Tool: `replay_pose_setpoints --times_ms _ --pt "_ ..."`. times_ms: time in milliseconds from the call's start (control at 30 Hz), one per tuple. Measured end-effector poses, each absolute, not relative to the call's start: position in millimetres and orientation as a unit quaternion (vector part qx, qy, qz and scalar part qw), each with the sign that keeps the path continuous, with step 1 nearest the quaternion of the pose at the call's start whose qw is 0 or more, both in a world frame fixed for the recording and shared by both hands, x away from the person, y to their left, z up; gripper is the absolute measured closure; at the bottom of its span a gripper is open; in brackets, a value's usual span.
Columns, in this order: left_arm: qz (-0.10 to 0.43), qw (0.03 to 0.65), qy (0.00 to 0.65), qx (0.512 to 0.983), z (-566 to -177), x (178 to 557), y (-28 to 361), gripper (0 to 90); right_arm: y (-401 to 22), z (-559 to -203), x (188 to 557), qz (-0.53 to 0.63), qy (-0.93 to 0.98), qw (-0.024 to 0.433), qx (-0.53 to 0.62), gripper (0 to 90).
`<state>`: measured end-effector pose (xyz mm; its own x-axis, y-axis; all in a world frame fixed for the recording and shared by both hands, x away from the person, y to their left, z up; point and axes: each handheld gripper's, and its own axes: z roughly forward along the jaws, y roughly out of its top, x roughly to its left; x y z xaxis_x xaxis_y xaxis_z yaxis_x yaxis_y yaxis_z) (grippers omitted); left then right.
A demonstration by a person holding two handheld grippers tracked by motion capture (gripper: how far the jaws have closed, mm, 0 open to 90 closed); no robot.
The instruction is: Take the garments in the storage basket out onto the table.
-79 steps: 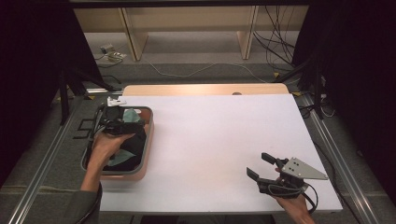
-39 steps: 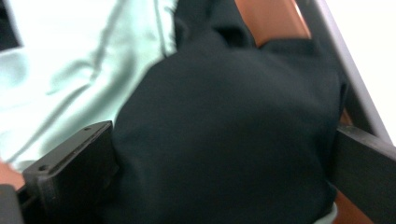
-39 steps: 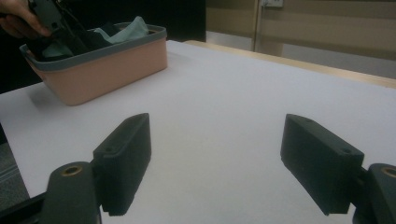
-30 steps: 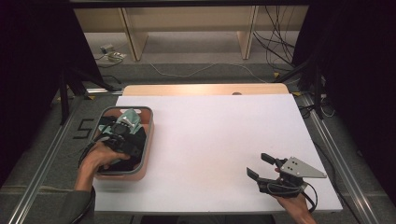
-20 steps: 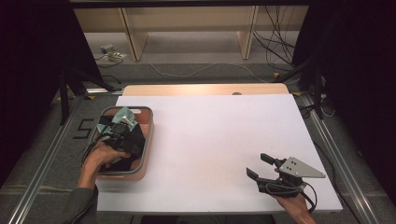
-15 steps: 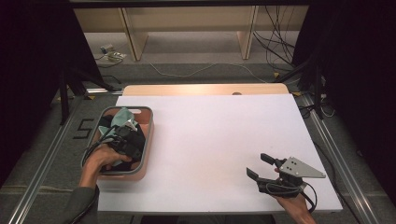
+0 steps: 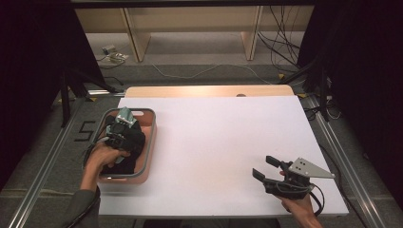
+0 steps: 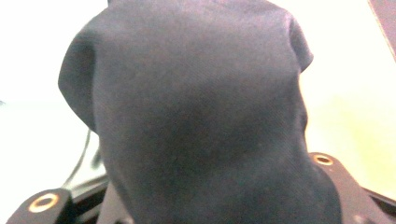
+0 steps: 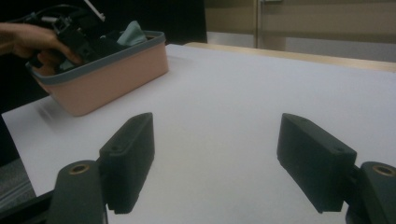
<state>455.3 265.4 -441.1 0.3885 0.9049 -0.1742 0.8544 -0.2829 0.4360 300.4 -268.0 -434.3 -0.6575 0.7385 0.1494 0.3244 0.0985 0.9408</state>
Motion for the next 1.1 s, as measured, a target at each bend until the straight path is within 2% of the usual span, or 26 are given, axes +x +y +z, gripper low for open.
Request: replay_pose_setpoints --times_ms 167,667,1100 --pt "0.019 0.32 0.559 0.765 -435 452 288 60.5 -272 -436 304 0.561 0.711 0.178 0.386 29.5" --pt "0.06 0.354 0.581 0.73 -399 442 296 60.3 -270 -437 305 0.548 0.721 0.184 0.381 29.7" --pt "0.092 0.385 0.575 0.716 -377 434 304 61.2 -270 -437 305 0.549 0.721 0.182 0.382 29.7"
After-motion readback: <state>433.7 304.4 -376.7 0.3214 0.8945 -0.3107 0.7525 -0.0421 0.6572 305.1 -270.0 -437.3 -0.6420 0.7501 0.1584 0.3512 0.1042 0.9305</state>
